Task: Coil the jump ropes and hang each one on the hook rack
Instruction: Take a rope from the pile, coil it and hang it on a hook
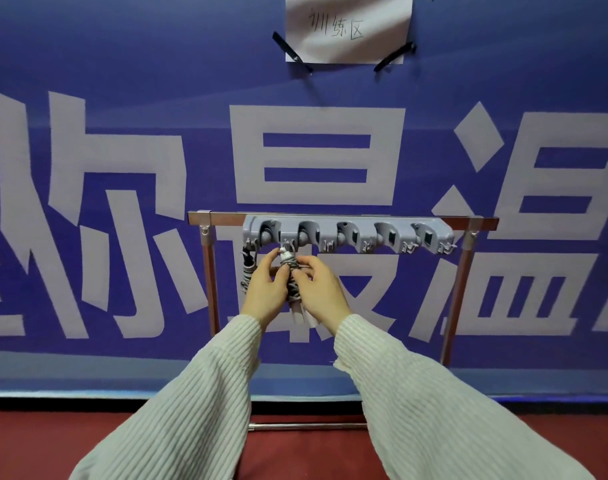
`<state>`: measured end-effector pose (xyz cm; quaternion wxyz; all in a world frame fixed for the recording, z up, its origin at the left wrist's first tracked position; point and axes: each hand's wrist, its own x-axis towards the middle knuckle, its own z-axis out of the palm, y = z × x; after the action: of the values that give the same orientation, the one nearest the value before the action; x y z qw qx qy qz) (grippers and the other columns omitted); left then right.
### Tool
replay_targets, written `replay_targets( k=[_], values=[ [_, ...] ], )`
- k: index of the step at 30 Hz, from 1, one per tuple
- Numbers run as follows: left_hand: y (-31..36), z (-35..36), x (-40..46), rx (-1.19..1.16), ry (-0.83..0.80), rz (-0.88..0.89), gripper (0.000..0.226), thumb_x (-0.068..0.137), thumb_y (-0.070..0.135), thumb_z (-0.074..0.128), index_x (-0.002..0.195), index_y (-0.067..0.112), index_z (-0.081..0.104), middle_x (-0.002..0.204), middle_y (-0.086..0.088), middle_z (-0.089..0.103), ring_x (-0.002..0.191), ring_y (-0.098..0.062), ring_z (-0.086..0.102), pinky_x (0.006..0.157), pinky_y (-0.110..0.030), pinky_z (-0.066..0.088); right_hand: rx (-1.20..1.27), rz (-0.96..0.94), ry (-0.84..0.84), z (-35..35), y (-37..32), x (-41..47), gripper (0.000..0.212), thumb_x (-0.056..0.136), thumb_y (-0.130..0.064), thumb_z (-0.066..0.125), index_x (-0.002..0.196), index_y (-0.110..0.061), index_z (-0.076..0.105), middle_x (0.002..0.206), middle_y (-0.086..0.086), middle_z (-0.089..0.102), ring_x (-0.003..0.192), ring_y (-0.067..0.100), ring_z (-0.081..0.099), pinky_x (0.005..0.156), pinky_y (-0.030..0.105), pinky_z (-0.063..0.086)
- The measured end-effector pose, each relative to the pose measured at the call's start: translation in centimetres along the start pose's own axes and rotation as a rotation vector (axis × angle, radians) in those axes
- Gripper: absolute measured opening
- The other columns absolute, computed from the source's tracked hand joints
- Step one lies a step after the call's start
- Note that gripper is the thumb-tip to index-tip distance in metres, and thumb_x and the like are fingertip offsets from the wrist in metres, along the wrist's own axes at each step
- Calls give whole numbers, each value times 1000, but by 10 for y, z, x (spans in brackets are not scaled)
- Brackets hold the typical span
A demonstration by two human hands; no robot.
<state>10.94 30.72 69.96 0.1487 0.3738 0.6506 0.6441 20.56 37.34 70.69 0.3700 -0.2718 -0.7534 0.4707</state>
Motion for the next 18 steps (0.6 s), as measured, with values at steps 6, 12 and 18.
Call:
replay_targets(
  k=[6, 12, 18],
  values=[
    [-14, -1, -4, 76, 2, -66, 54, 105, 16, 50, 156, 22, 34, 144, -9, 55, 124, -19, 57, 96, -31, 48, -40, 36, -17, 0, 13, -9, 40, 104, -18, 55, 143, -21, 53, 138, -2, 61, 121, 12, 61, 86, 19, 51],
    [-24, -11, -37, 94, 150, -71, 45, 100, 15, 56, 144, 18, 47, 137, -4, 57, 121, -19, 57, 97, -34, 47, -120, 19, -5, 6, 21, -37, 32, 102, -19, 57, 133, -23, 61, 128, -4, 67, 115, 11, 61, 97, 30, 52],
    [-50, -37, -91, 119, 73, -111, 22, 99, 21, 60, 121, 18, 64, 112, 2, 70, 103, -18, 68, 94, -47, 57, -128, 23, -81, 36, 27, -86, 17, 99, -22, 59, 105, -22, 75, 98, -8, 74, 94, 11, 67, 87, 37, 58]
  ],
)
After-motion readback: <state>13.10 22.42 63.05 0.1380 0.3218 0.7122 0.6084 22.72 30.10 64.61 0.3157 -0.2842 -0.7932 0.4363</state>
